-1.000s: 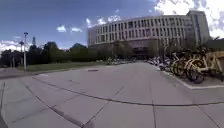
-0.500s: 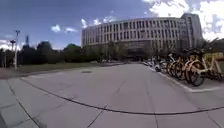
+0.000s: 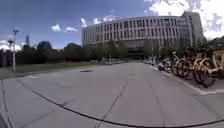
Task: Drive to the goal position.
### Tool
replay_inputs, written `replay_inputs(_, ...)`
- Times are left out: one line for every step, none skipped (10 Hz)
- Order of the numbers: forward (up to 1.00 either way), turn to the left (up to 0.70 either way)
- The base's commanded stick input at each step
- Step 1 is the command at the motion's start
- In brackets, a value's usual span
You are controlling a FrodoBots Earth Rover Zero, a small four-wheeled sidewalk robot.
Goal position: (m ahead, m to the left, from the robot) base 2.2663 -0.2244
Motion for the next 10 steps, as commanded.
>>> replay_inputs(0.7,0.01)
replay_inputs(0.7,0.01)
replay_inputs(0.7,0.01)
replay_inputs(0.7,0.01)
replay_inputs(0.7,0.01)
replay_inputs(0.7,0.01)
replay_inputs(0.7,0.01)
replay_inputs(0.7,0.01)
replay_inputs(0.7,0.01)
replay_inputs(0.7,0.01)
